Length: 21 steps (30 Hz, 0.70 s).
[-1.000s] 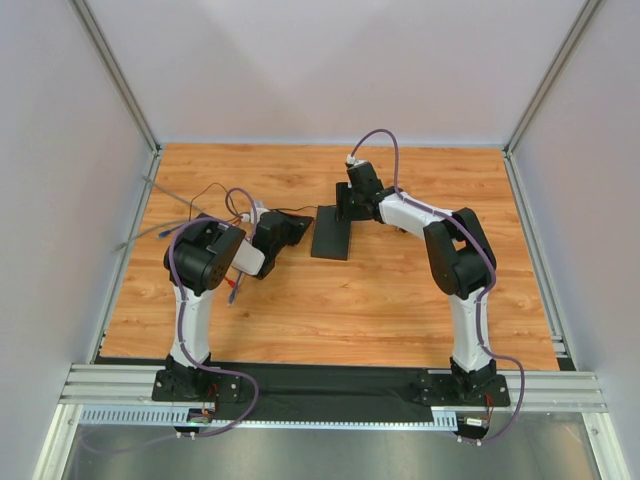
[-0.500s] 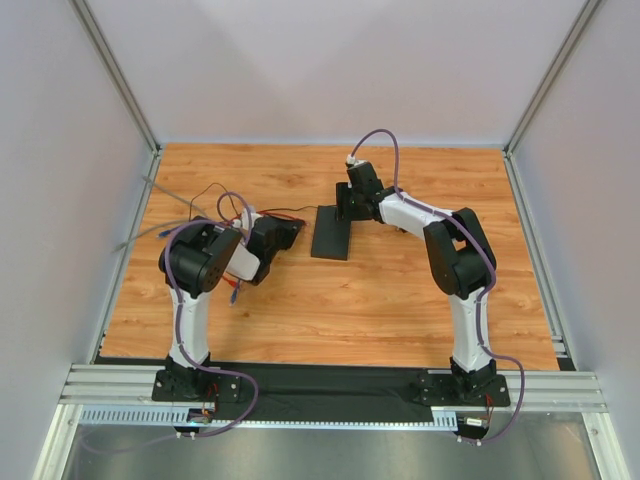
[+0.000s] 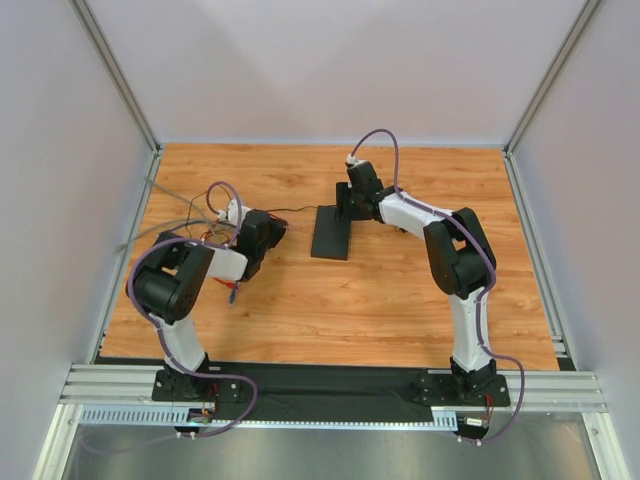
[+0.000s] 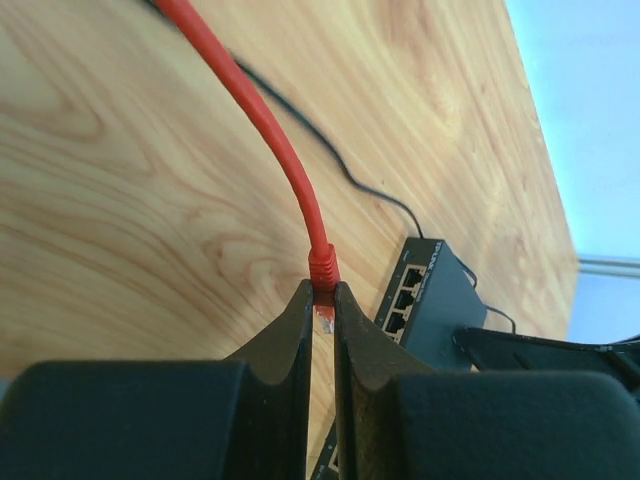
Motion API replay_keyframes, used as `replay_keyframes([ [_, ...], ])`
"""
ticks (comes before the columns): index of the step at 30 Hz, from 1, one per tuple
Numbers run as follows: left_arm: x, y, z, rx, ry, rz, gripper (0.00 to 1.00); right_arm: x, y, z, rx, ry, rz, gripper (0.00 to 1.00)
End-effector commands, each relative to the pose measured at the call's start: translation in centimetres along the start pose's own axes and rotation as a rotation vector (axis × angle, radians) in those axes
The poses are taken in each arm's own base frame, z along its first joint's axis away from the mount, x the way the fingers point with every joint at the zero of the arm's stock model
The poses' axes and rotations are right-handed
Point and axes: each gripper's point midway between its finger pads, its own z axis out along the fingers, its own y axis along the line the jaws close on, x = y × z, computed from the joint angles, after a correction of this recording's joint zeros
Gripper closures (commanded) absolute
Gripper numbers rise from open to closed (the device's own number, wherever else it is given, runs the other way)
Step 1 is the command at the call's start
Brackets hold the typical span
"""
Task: Pull the plug from the switch port
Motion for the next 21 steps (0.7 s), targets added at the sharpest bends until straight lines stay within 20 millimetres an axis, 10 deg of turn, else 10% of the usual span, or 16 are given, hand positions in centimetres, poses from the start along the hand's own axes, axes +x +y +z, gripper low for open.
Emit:
replay_keyframes([
  [1,-3.4,0.7,-1.6,-0.085,-0.09,0.171,1.0,5.0,-4.2,1.3,0.132,0.157,-0.029,0.46],
  [18,-6.6,5.1,-1.6,-0.243,0.048,0.323,0.99,4.7,-3.9,1.1,0.119,0.15,-0.029,0.46],
  [21,-6.2,4.7,-1.5,-0.215,0.059,0.299,0.77,4.6,-3.8,1.2,0.115,0.149,-0.027,0.46],
])
